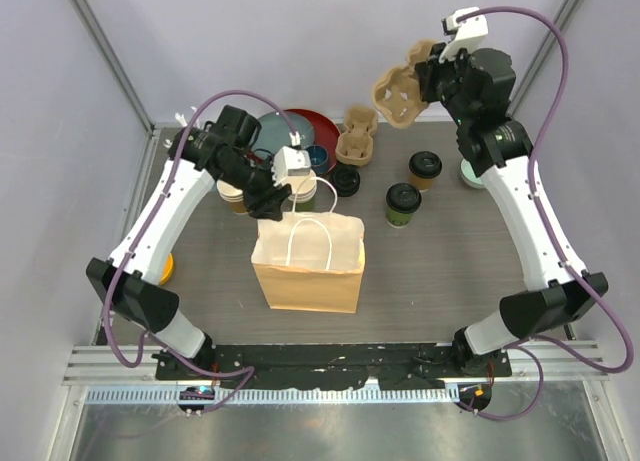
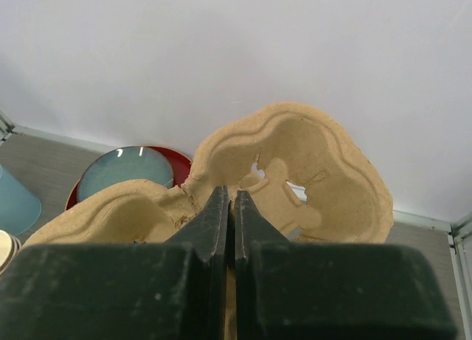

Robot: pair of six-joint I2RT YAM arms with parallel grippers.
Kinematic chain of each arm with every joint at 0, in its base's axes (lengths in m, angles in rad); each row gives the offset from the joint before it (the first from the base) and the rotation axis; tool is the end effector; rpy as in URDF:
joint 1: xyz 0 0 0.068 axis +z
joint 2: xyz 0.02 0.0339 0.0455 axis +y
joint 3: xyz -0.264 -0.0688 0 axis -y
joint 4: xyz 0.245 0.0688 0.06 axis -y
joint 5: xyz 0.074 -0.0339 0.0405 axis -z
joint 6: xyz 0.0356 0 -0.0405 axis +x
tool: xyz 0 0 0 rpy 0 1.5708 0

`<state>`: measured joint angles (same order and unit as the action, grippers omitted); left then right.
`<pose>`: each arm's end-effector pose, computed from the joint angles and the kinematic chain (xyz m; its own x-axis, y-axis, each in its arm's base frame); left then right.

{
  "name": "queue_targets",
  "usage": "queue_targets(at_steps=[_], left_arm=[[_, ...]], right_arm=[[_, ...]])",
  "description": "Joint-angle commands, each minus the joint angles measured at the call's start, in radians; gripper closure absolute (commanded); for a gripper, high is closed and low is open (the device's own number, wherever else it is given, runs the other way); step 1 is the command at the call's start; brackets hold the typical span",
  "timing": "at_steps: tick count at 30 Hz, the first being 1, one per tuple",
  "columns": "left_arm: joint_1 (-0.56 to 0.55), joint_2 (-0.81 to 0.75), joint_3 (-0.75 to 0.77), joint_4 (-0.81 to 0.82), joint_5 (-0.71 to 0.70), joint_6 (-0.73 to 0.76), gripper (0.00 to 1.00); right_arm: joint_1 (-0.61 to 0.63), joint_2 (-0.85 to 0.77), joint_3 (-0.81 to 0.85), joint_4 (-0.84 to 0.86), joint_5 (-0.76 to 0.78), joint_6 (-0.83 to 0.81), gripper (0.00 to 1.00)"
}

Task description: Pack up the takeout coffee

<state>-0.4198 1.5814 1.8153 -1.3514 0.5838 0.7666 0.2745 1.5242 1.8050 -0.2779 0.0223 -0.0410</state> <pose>0.2592 -0.1372 0.3994 -0.2025 0.7242 -0.6592 0.9732 0.2238 -0.0531 0.3237 0.0903 0.5031 0.0130 -0.0389 -0.9992 -0.2492 0.9676 -0.0409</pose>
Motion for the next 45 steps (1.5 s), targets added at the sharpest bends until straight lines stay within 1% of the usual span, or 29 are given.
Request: queue_targets(at_steps=[1, 2, 3, 4, 5, 6, 7, 8, 9, 10, 12, 13, 14, 15, 16, 17, 19, 20, 23, 24, 28, 30, 34, 40, 45], left_arm=[[-0.020, -0.006, -0.020, -0.201, 0.007, -0.022, 0.68], [-0.020, -0.032, -0.022, -0.190, 0.007, -0.045, 0.79], [-0.020, -0.047, -0.034, -0.174, 0.007, -0.071, 1.00], [-0.019, -0.072, -0.045, -0.123, 0.001, -0.148, 1.00], [-0.020, -0.111, -0.059, -0.095, -0.005, -0.188, 1.00], [-0.019, -0.136, -0.086, -0.068, -0.013, -0.226, 1.00], [-0.022, -0.155, -0.097, -0.045, -0.044, -0.313, 1.00], [-0.022, -0.172, -0.106, -0.010, -0.064, -0.350, 1.00], [-0.023, -0.202, -0.123, 0.010, -0.096, -0.401, 1.00], [-0.024, -0.215, -0.131, 0.047, -0.146, -0.480, 1.00], [-0.030, -0.256, -0.166, 0.086, -0.188, -0.555, 1.00], [-0.033, -0.267, -0.181, 0.116, -0.225, -0.614, 1.00], [-0.037, -0.277, -0.204, 0.130, -0.243, -0.639, 1.00], [-0.054, -0.296, -0.218, 0.142, -0.263, -0.662, 1.00], [-0.060, -0.302, -0.227, 0.159, -0.285, -0.688, 1.00], [-0.069, -0.308, -0.241, 0.163, -0.306, -0.722, 1.00], [-0.088, -0.320, -0.251, 0.175, -0.318, -0.757, 1.00], [-0.091, -0.324, -0.261, 0.182, -0.320, -0.806, 1.00], [-0.094, -0.337, -0.290, 0.221, -0.314, -0.858, 1.00], [-0.093, -0.343, -0.297, 0.230, -0.311, -0.883, 1.00], [-0.093, -0.350, -0.317, 0.267, -0.268, -0.932, 1.00], [-0.091, -0.350, -0.321, 0.273, -0.240, -0.941, 1.00], [-0.093, -0.345, -0.327, 0.287, -0.222, -0.957, 1.00], [-0.091, -0.340, -0.313, 0.284, -0.214, -0.955, 1.00], [-0.093, -0.357, -0.324, 0.273, -0.219, -0.922, 1.00]], right_arm=[[0.011, -0.126, -0.025, -0.004, 0.053, 0.038, 0.99], [0.012, -0.142, -0.032, -0.007, 0.056, 0.059, 0.99], [0.028, -0.156, -0.042, -0.010, 0.062, 0.072, 0.99], [0.038, -0.183, -0.048, -0.018, 0.085, 0.088, 0.99], [0.057, -0.196, -0.065, -0.020, 0.100, 0.096, 0.99], [0.098, -0.211, -0.081, -0.018, 0.122, 0.104, 0.99], [0.133, -0.258, -0.107, 0.008, 0.178, 0.113, 0.99], [0.167, -0.284, -0.180, 0.038, 0.203, 0.116, 0.99], [0.199, -0.314, -0.218, 0.072, 0.231, 0.124, 0.99], [0.265, -0.359, -0.255, 0.132, 0.258, 0.151, 0.99], [0.331, -0.395, -0.328, 0.179, 0.323, 0.179, 0.99], [0.398, -0.423, -0.366, 0.193, 0.346, 0.193, 0.99], [0.440, -0.433, -0.384, 0.209, 0.399, 0.196, 0.99], [0.481, -0.441, -0.401, 0.242, 0.424, 0.194, 0.99], [0.567, -0.444, -0.412, 0.256, 0.450, 0.194, 0.99], [0.607, -0.440, -0.421, 0.269, 0.496, 0.193, 0.99], [0.687, -0.418, -0.414, 0.305, 0.533, 0.185, 0.99], [0.751, -0.388, -0.401, 0.312, 0.545, 0.185, 0.99], [0.827, -0.336, -0.385, 0.319, 0.555, 0.207, 0.99], [0.825, -0.310, -0.384, 0.306, 0.538, 0.242, 0.99], [0.828, -0.251, -0.397, 0.284, 0.502, 0.277, 0.99], [0.827, -0.233, -0.404, 0.234, 0.501, 0.292, 0.99], [0.825, -0.242, -0.485, 0.209, 0.515, 0.348, 0.99], [0.824, -0.196, -0.515, 0.059, 0.533, 0.420, 0.99], [0.821, -0.205, -0.550, -0.058, 0.594, 0.417, 0.99]])
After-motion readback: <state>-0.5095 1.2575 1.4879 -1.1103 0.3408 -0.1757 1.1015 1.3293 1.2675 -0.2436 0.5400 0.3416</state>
